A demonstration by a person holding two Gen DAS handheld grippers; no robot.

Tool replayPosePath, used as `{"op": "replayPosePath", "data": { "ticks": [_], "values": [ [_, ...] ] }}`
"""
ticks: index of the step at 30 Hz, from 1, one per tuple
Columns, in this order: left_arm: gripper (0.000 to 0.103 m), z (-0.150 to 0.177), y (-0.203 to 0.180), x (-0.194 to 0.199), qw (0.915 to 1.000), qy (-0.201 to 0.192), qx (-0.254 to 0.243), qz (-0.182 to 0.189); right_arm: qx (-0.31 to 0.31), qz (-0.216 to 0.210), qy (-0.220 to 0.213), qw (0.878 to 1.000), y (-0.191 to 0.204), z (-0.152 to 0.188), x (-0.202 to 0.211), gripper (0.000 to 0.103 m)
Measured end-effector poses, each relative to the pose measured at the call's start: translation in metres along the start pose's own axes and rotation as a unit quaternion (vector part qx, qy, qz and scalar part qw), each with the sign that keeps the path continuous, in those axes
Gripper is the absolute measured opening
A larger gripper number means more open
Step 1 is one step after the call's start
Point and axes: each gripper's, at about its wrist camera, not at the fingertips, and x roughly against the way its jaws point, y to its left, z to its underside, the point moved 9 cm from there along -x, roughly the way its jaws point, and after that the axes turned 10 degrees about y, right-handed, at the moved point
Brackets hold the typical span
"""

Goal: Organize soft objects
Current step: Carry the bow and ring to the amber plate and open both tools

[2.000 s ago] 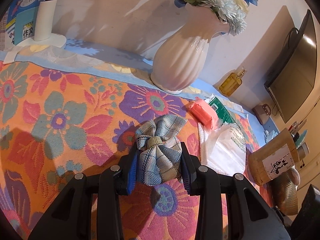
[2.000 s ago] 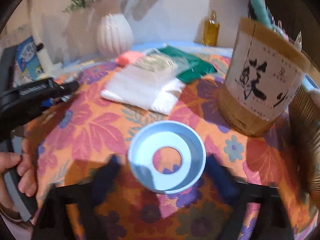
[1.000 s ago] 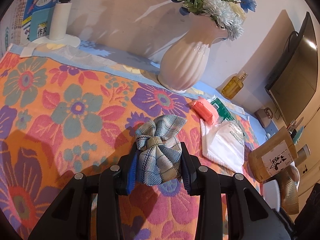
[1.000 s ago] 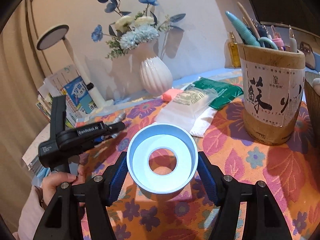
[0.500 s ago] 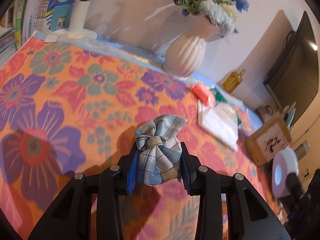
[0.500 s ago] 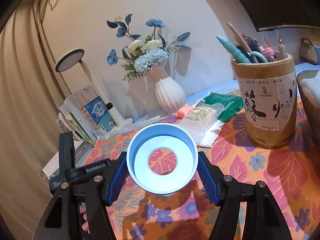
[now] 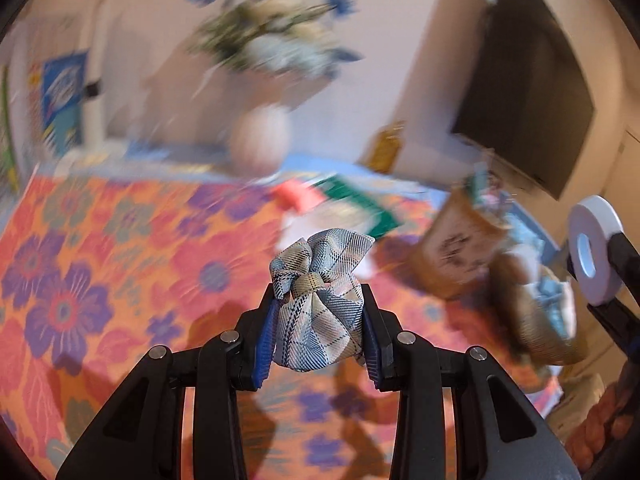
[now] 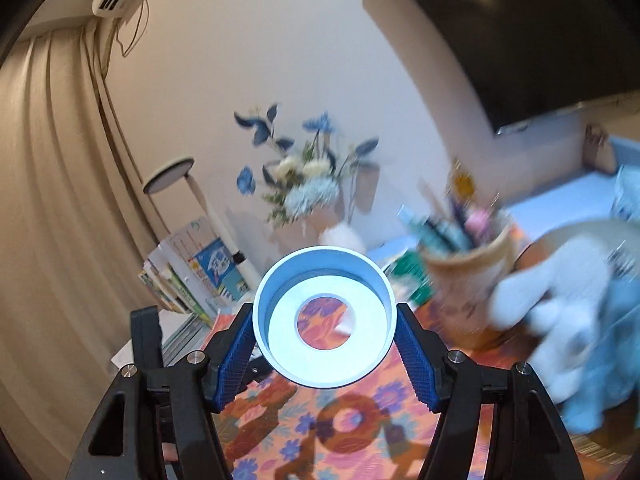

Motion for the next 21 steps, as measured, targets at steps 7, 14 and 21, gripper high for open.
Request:
{"op": "replayPosePath", "data": {
  "ticks": [7, 14, 21],
  "values": [
    [0.033, -0.013, -0.085, -0.001, 0.9973, 0.026, -0.051, 0.045, -0.018, 0.047, 0.012, 0.999, -0.057, -0.033, 0.043, 0.067],
    [0.033, -0.013, -0.188, -0.009, 0.9846, 0.037, -0.134, 0.106, -0.059, 0.099, 0.021, 0.993, -0.133, -0.058, 0.078, 0.067],
    [0.033, 0.008, -0.279, -0.032, 0.9635, 0.055, -0.205, 0.163, -0.087, 0.170, 0.071, 0.979, -0.204, -0.058, 0.074, 0.067]
  ]
}}
